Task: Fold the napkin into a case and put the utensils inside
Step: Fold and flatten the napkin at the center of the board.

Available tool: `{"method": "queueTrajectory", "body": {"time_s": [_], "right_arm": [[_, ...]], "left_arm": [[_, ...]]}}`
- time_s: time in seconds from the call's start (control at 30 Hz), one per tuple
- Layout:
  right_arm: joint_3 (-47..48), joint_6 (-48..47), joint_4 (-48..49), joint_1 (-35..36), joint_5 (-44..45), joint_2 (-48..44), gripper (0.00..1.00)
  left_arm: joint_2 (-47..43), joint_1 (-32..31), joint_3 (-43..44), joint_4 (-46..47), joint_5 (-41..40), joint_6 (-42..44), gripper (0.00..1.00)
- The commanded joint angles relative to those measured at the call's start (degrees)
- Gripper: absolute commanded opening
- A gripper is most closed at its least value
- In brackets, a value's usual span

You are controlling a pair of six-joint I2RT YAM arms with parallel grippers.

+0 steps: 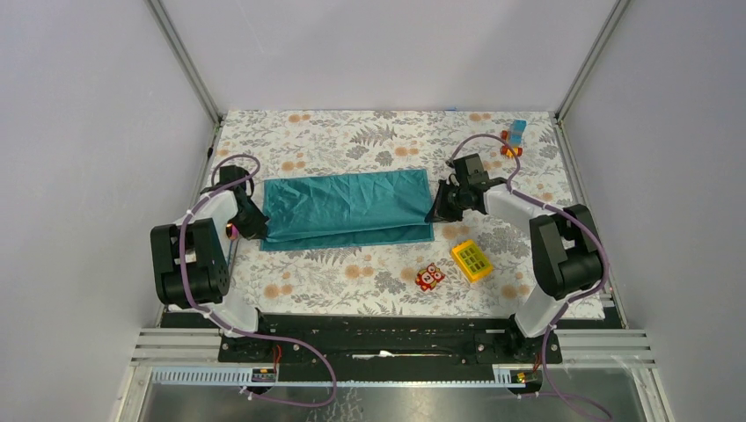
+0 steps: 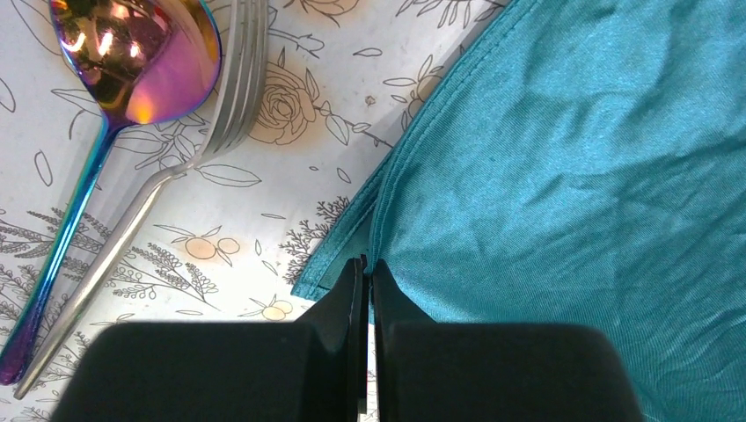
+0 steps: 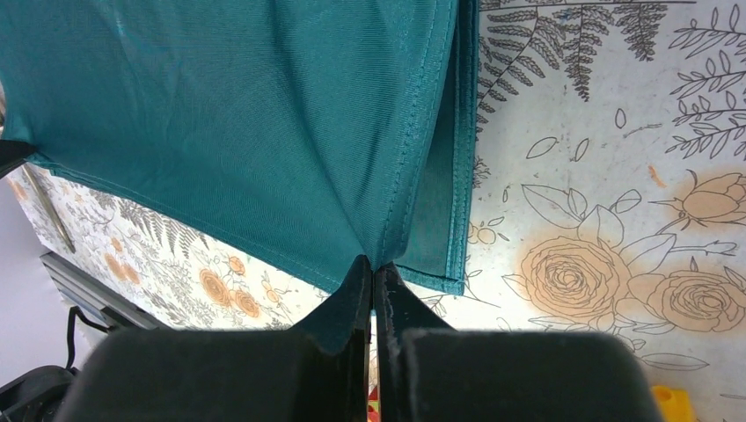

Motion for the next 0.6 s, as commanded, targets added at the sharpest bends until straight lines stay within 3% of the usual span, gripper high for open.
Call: {"method": "queueTrajectory", "body": {"time_s": [0.0,0.57], "right_arm": [[-1.3,-0.3,2.4,0.3,0.2,1.1,0.0],[-3.4,-0.2,4.1,1.7,0.0,3.9,0.0]], "left_arm": [[1.5,0.4,-0.4,0.6,-2.4,0.7,0.0],[0.8,0.5,0.2,-0.1,-5.1,0.7,0.0]]}}
